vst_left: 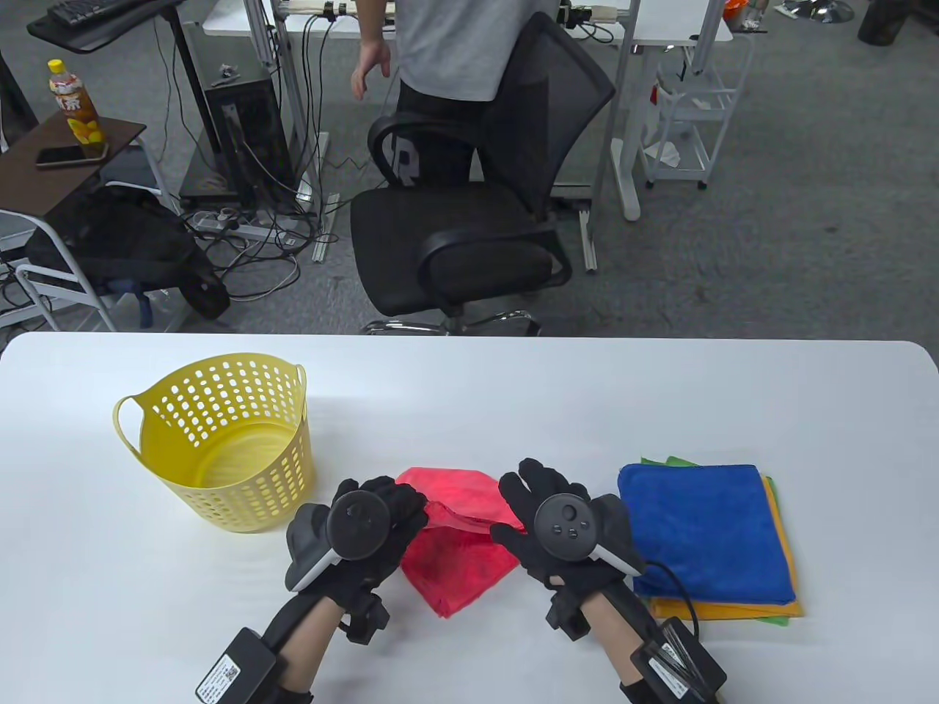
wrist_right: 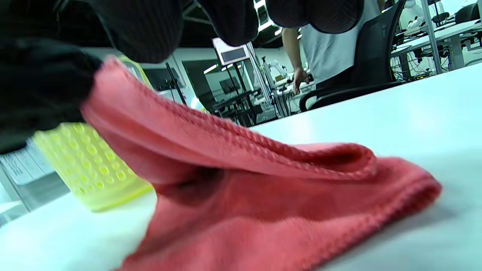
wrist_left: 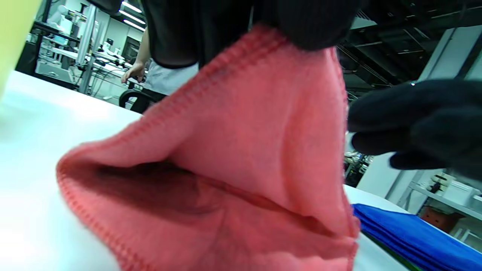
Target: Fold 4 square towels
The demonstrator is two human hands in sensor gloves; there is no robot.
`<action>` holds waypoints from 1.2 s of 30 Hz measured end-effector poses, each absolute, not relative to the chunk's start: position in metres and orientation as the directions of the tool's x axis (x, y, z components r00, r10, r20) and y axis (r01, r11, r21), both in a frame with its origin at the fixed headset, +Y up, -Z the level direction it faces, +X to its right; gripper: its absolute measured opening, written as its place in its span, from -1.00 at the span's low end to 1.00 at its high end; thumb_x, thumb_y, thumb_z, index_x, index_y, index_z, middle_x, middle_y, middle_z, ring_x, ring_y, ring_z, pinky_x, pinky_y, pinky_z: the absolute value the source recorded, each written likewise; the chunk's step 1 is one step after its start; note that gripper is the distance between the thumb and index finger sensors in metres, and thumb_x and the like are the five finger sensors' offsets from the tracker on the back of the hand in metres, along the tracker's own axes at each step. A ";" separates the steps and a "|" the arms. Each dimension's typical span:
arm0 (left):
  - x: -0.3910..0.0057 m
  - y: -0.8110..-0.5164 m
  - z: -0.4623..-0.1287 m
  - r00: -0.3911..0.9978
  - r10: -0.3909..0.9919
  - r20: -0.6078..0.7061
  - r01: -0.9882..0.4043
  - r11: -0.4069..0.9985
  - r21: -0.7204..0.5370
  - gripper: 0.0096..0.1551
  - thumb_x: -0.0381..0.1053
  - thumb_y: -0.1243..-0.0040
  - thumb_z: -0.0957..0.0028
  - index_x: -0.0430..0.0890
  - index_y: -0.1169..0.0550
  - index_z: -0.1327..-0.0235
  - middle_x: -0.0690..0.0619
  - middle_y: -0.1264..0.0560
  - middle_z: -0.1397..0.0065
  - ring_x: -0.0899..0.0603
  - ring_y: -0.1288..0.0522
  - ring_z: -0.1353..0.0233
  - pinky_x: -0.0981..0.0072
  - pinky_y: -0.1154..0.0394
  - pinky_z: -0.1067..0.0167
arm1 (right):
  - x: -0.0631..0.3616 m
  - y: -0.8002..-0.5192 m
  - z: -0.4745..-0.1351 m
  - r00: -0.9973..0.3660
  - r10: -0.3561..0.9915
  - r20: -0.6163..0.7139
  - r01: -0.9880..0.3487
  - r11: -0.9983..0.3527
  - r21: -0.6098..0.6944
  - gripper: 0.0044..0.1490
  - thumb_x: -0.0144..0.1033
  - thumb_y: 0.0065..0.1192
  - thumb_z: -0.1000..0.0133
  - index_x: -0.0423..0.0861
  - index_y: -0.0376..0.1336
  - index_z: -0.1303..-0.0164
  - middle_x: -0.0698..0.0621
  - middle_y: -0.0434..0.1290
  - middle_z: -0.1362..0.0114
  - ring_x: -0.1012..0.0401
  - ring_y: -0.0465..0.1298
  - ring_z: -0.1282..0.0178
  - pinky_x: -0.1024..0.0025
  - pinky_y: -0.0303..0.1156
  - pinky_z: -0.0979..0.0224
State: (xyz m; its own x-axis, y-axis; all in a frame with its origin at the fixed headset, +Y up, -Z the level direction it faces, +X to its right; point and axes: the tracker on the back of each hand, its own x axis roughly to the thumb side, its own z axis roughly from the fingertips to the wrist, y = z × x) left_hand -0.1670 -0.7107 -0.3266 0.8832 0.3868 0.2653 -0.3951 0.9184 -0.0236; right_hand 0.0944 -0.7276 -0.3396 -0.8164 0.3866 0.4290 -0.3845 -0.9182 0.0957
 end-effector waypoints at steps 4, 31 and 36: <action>-0.167 -0.713 -0.329 0.871 0.397 0.291 -0.343 0.913 -0.221 -0.49 0.19 -0.15 -0.15 0.28 -0.55 -0.39 0.11 -0.53 -0.57 -0.21 -0.40 -0.69 -0.34 -0.06 -0.67 | 0.093 -0.741 -0.345 -0.859 0.312 0.405 -0.288 -0.950 0.122 -0.12 -0.06 0.30 -0.14 -0.23 0.18 -0.61 -0.50 0.01 -0.72 -0.44 0.08 -0.60 -0.60 -0.04 -0.40; -0.144 -0.776 -0.338 0.942 0.091 0.324 0.024 0.942 -0.335 -0.56 0.17 -0.18 -0.08 0.32 -0.61 -0.24 0.21 -0.43 -0.63 -0.13 -0.35 -0.73 -0.27 -0.04 -0.70 | 0.103 -0.734 -0.345 -0.844 0.368 0.390 -0.350 -0.929 0.120 -0.14 -0.04 0.22 -0.17 -0.25 0.18 -0.61 -0.51 0.01 -0.72 -0.44 0.07 -0.60 -0.61 -0.07 -0.40; -0.150 -0.760 -0.340 0.938 0.213 0.272 -0.123 0.942 -0.313 -0.52 0.16 -0.14 -0.10 0.21 -0.62 -0.29 0.14 -0.60 -0.50 -0.16 -0.50 -0.62 -0.27 -0.11 -0.67 | 0.103 -0.733 -0.345 -0.841 0.378 0.388 -0.357 -0.925 0.128 -0.13 -0.04 0.22 -0.17 -0.26 0.18 -0.61 -0.51 0.02 -0.72 -0.44 0.08 -0.60 -0.62 -0.07 -0.39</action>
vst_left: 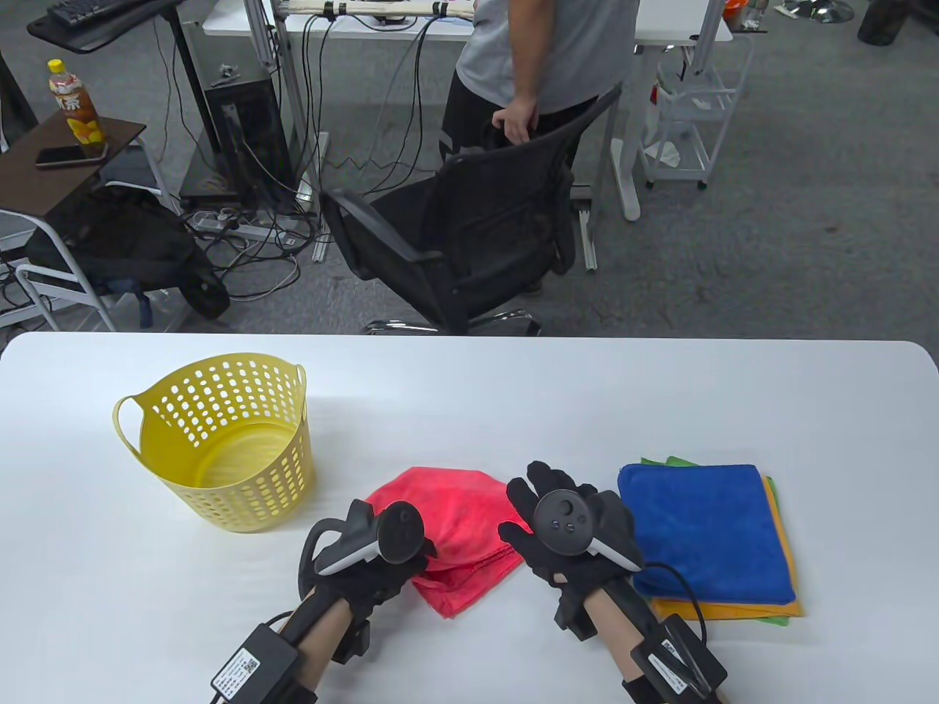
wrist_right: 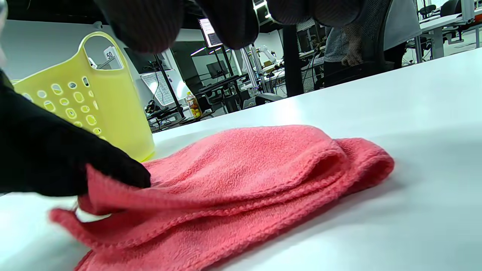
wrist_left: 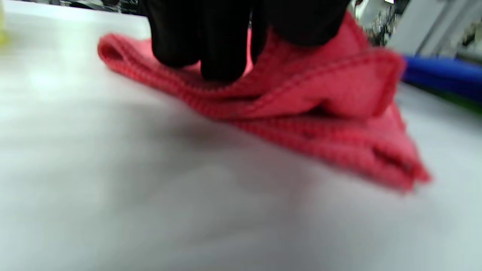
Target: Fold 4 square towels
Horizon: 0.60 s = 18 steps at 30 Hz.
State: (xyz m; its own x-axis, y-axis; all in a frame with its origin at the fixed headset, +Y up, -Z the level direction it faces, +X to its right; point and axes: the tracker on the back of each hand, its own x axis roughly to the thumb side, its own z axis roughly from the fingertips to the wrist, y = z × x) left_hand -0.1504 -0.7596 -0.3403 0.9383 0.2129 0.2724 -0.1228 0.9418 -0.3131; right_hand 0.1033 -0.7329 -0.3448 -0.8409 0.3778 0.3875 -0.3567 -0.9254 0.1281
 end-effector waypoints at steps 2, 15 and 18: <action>-0.153 -0.749 -0.340 0.920 0.301 0.252 -0.220 0.926 -0.306 -0.50 0.16 -0.14 -0.11 0.15 -0.63 -0.30 0.11 -0.62 -0.47 -0.17 -0.53 -0.59 -0.26 -0.14 -0.67 | 0.101 -0.734 -0.344 -0.834 0.387 0.393 -0.360 -0.922 0.143 -0.11 -0.02 0.23 -0.16 -0.26 0.16 -0.62 -0.51 0.02 -0.72 -0.45 0.08 -0.60 -0.62 -0.07 -0.39; -0.141 -0.678 -0.315 0.784 0.535 0.316 -0.501 0.845 -0.188 -0.52 0.21 -0.08 -0.15 0.18 -0.62 -0.28 0.14 -0.66 -0.39 -0.12 -0.58 -0.53 -0.22 -0.17 -0.67 | 0.078 -0.739 -0.334 -0.879 0.359 0.314 -0.378 -0.926 0.000 -0.03 0.01 0.29 -0.13 -0.27 0.12 -0.63 -0.50 0.06 -0.70 -0.43 0.13 -0.58 -0.62 -0.07 -0.38; -0.138 -0.641 -0.323 0.811 0.496 0.312 -0.487 0.866 -0.111 -0.52 0.21 -0.08 -0.15 0.18 -0.62 -0.28 0.15 -0.66 -0.39 -0.13 -0.58 -0.53 -0.23 -0.17 -0.67 | 0.095 -0.746 -0.345 -0.890 0.408 0.205 -0.413 -0.911 0.021 -0.01 0.02 0.28 -0.13 -0.31 0.11 -0.63 -0.51 0.05 -0.69 -0.44 0.13 -0.57 -0.63 -0.08 -0.37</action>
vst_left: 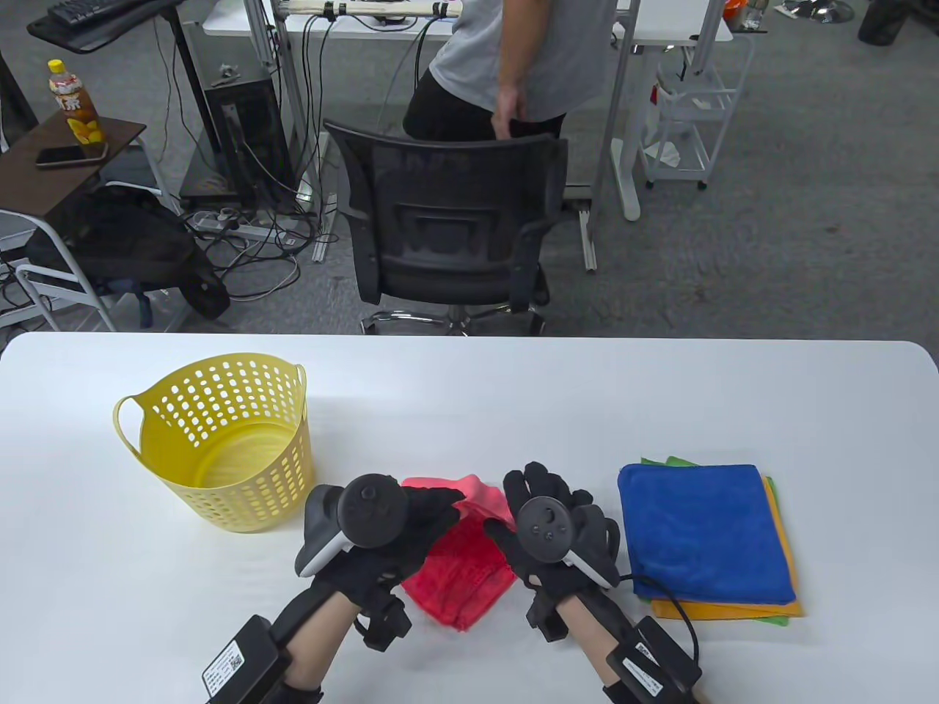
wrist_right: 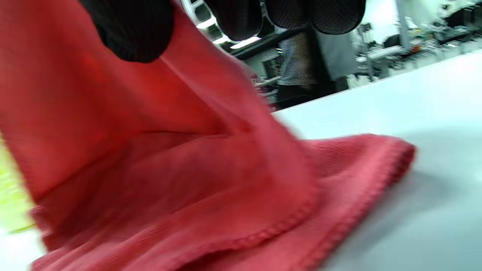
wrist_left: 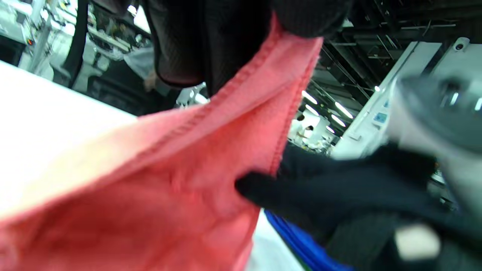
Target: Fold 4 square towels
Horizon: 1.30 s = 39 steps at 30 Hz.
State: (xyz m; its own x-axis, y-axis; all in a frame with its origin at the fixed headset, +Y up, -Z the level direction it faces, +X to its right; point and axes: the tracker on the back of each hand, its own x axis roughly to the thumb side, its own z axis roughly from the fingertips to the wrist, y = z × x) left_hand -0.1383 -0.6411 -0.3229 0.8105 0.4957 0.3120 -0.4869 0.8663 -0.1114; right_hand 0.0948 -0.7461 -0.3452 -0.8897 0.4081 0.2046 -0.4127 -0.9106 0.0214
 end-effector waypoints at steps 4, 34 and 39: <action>-0.143 -0.593 -0.337 0.776 0.576 0.256 -0.576 0.813 -0.083 -0.53 0.18 -0.11 -0.13 0.16 -0.64 -0.26 0.12 -0.67 -0.38 -0.14 -0.58 -0.52 -0.24 -0.16 -0.67 | 0.108 -0.750 -0.353 -0.865 0.482 0.141 -0.467 -0.875 0.123 0.04 0.08 0.27 -0.13 -0.32 0.09 -0.65 -0.53 0.02 -0.69 -0.46 0.10 -0.57 -0.65 -0.11 -0.36; -0.111 -0.493 -0.304 0.639 0.740 0.210 -0.769 0.619 0.158 -0.53 0.17 -0.08 -0.17 0.12 -0.62 -0.27 0.06 -0.67 -0.36 -0.15 -0.60 -0.48 -0.19 -0.21 -0.64 | 0.034 -0.778 -0.305 -0.624 0.776 0.090 -0.647 -0.578 0.497 0.44 0.35 0.30 0.01 -0.48 -0.10 -0.66 -0.61 -0.12 -0.67 -0.51 0.02 -0.57 -0.70 -0.12 -0.32; -0.135 -0.486 -0.310 0.762 0.628 0.158 -0.641 0.695 0.326 -0.53 0.16 -0.10 -0.15 0.11 -0.63 -0.25 0.06 -0.68 -0.35 -0.15 -0.61 -0.47 -0.20 -0.22 -0.63 | 0.047 -0.770 -0.312 -0.712 0.696 0.095 -0.611 -0.680 0.406 -0.36 -0.26 0.21 -0.20 -0.34 0.34 -0.39 -0.49 0.24 -0.61 -0.42 0.27 -0.50 -0.63 -0.03 -0.35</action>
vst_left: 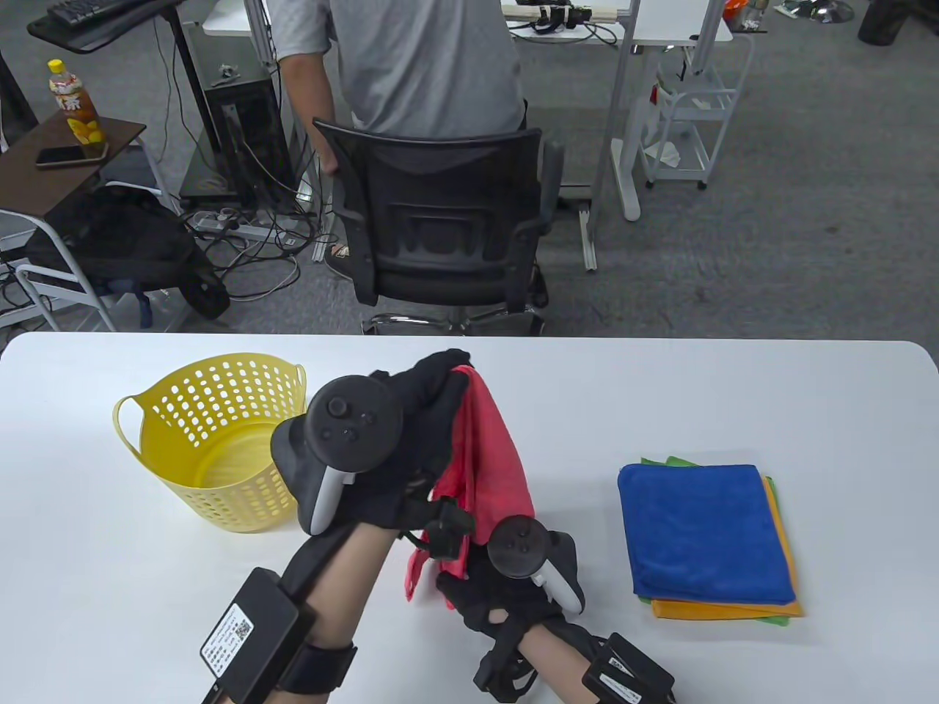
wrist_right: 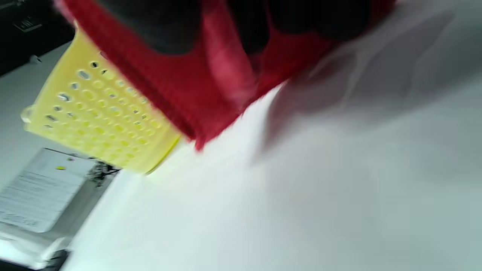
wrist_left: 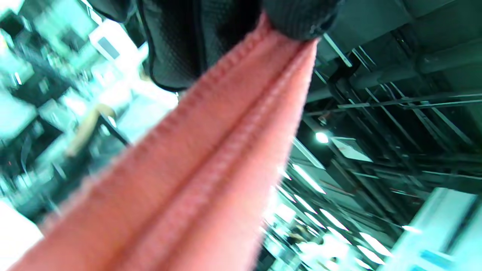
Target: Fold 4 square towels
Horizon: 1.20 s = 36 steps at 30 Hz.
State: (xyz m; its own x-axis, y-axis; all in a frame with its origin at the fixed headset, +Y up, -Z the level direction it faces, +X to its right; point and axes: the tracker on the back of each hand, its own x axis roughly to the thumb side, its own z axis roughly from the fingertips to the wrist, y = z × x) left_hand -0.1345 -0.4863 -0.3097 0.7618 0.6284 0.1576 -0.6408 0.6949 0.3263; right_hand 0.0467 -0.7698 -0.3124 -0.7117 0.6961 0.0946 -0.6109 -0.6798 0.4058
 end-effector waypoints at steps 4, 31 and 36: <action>-0.197 -0.486 -0.316 0.822 0.570 0.002 -0.503 0.724 0.472 -0.54 0.14 -0.14 -0.11 0.11 -0.67 -0.22 0.10 -0.70 -0.31 -0.14 -0.63 -0.45 -0.20 -0.23 -0.63 | 0.090 -0.743 -0.349 -0.765 0.581 0.279 -0.394 -0.765 0.510 -0.41 -0.29 0.21 -0.20 -0.29 0.36 -0.37 -0.44 0.33 -0.57 -0.32 0.38 -0.46 -0.59 -0.02 -0.39; -0.317 -0.538 -0.314 0.733 0.679 -0.039 -0.641 0.708 0.297 -0.57 0.13 -0.28 -0.04 0.16 -0.72 -0.16 0.12 -0.67 -0.38 -0.15 -0.53 -0.57 -0.24 -0.21 -0.64 | 0.250 -0.587 -0.341 -0.063 0.947 0.315 -0.991 -0.097 0.094 -0.43 -0.28 0.17 -0.22 -0.33 0.46 -0.27 -0.32 0.63 -0.21 -0.16 0.63 -0.10 -0.44 0.24 -0.37; -0.310 -0.527 -0.346 0.744 0.661 -0.096 -0.595 0.721 0.356 -0.57 0.16 -0.29 0.00 0.23 -0.74 -0.12 0.16 -0.63 -0.44 -0.19 -0.45 -0.63 -0.26 -0.18 -0.64 | 0.247 -0.569 -0.359 -0.267 0.911 0.315 -0.963 -0.237 -0.131 -0.48 -0.37 0.19 -0.17 -0.23 0.44 -0.29 -0.27 0.59 -0.28 -0.15 0.60 -0.17 -0.45 0.25 -0.35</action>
State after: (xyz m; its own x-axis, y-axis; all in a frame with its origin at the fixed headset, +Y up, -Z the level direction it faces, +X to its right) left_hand -0.3101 -0.5272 -0.3465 0.7439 0.6613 -0.0961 -0.5948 0.7208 0.3560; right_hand 0.2472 -0.5686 -0.3586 -0.2669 0.9109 0.3146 -0.9627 -0.2370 -0.1306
